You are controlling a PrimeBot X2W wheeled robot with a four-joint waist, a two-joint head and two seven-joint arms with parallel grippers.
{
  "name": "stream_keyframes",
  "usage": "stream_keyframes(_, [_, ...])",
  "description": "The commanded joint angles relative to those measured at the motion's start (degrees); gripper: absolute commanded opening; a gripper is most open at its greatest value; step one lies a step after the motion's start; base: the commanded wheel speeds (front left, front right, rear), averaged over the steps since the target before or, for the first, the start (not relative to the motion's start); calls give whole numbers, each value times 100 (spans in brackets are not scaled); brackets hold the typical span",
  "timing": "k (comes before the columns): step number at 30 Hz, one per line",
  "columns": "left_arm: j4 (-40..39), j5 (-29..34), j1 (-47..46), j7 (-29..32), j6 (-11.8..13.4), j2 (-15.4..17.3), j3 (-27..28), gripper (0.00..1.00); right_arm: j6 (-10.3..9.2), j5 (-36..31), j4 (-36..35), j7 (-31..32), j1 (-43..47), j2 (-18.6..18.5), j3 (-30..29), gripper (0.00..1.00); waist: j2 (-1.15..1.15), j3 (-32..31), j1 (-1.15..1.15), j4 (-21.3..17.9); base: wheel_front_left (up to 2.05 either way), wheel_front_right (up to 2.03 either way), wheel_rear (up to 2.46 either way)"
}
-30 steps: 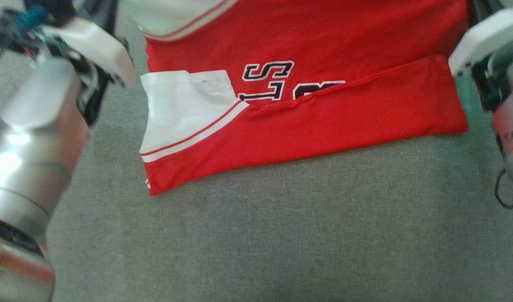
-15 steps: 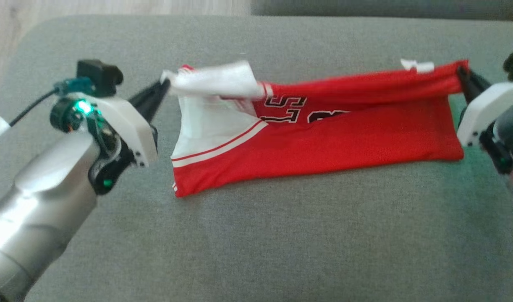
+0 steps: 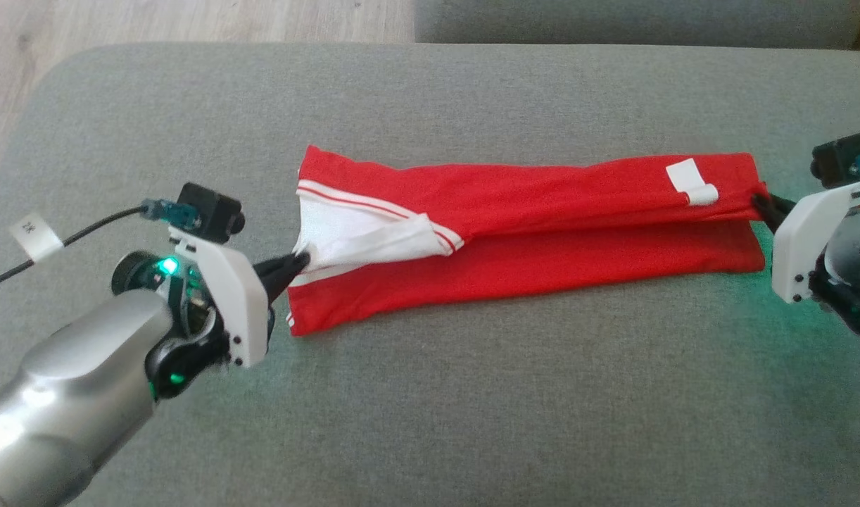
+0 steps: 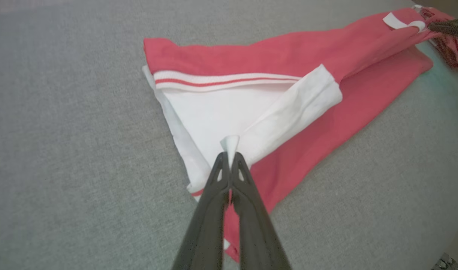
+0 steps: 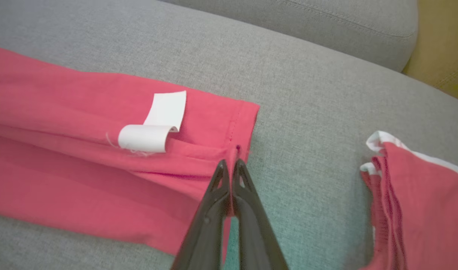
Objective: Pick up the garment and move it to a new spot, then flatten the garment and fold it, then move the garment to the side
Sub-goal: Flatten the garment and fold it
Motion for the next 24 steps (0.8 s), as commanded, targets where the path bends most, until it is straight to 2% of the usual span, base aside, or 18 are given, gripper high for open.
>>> stream_keyframes(1, [-95,-72,-172,57,9,298,208,0,20,82,-104,39,64,-212,63,0,0,2,0,-21,0,0,0])
stream_keyframes(12, [-460,-330,-139,501,9,511,59,0,20,507,-253,397,-59,-376,684,0,0,5,0,-116,0,0,0])
stream_keyframes(13, [-471,-337,-130,497,9,505,51,0,20,535,-233,393,-67,-374,716,9,0,6,0,-123,0,0,0])
stream_keyframes(14, [-500,-356,-116,513,9,497,42,0,20,571,-175,389,-77,-365,723,100,0,8,0,-131,0,0,0])
stream_keyframes(16, [-522,-373,-104,525,9,498,34,2,20,600,-141,402,-86,-342,749,100,0,7,0,-139,0,0,0])
stream_keyframes(17, [-542,-384,-97,522,9,505,28,63,20,603,-113,337,-114,-330,758,100,0,6,0,-148,0,0,0])
stream_keyframes(18, [-558,-414,-83,513,9,510,25,100,20,600,-68,228,-151,-317,745,100,0,2,0,-157,0,0,0])
stream_keyframes(21, [-600,-505,-71,393,9,539,58,100,20,719,49,-62,-207,-218,640,100,0,-29,0,-183,0,0,0])
stream_keyframes(24, [-458,-422,-109,-61,9,542,226,100,20,970,73,-506,-271,-100,390,100,0,-65,0,-209,0,0,0])
